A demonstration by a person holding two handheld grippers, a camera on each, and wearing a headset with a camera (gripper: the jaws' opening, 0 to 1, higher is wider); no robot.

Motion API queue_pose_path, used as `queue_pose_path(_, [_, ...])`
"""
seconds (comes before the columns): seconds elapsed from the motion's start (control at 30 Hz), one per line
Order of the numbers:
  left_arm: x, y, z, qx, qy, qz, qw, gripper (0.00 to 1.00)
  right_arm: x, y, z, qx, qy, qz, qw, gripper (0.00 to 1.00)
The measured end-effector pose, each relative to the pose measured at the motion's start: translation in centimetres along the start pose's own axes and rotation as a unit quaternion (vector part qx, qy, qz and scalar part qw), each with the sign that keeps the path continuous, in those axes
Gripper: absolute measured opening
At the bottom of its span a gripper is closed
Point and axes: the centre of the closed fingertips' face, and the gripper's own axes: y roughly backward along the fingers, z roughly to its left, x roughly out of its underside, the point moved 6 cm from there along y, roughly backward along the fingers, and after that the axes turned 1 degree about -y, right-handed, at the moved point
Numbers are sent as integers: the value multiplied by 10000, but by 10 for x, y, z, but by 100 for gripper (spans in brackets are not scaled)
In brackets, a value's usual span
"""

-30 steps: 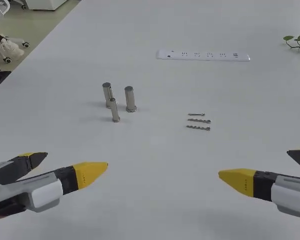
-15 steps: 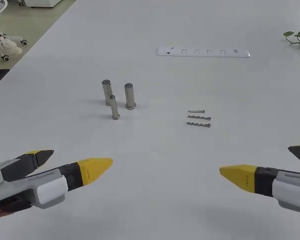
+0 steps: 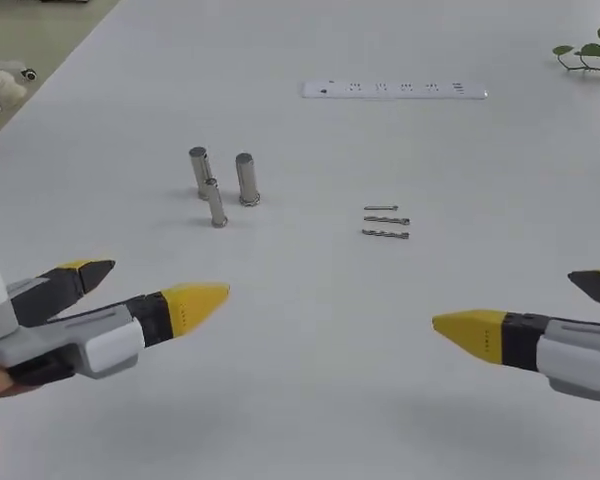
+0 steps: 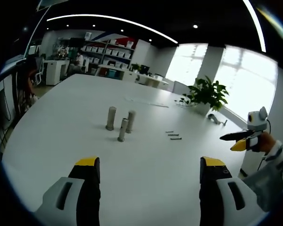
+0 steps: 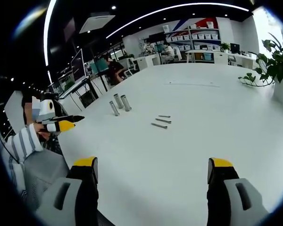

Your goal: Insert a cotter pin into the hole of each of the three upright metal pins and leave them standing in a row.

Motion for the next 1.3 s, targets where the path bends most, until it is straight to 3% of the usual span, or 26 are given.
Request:
queue_pose_path(0.2, [-6,-10,2,84,3,55,9999,84,2,-1,-3,45,-50,44,10000,96])
queue_pose_path(0.4, [-15,-19,4,163,-246,-74,9995,82,4,-1,-5,84,-97,84,9999,95])
queue_pose_path(0.5, [-18,-24,7,198,-255,-16,9995,81,4,-2,-5,108,-102,101,9998,95])
queue_pose_path(0.63, [-21,-31,12,175,-628,-14,9979,76,3,-3,-8,145,-25,92,9999,96])
queue_pose_path(0.73, [-22,-36,14,175,-741,62,9971,75,3,-4,-11,237,43,123,9996,96])
queue_pose_path(0.83, [-26,-40,15,215,-865,12,9960,75,4,-5,-11,264,122,163,9994,96])
queue_pose_path(1.13, [-34,-54,24,192,-1017,65,9946,75,7,-6,-12,286,122,137,9994,97])
queue_pose_path(1.3, [-33,-61,27,218,-1044,196,9941,75,6,-7,-14,348,211,115,9991,98])
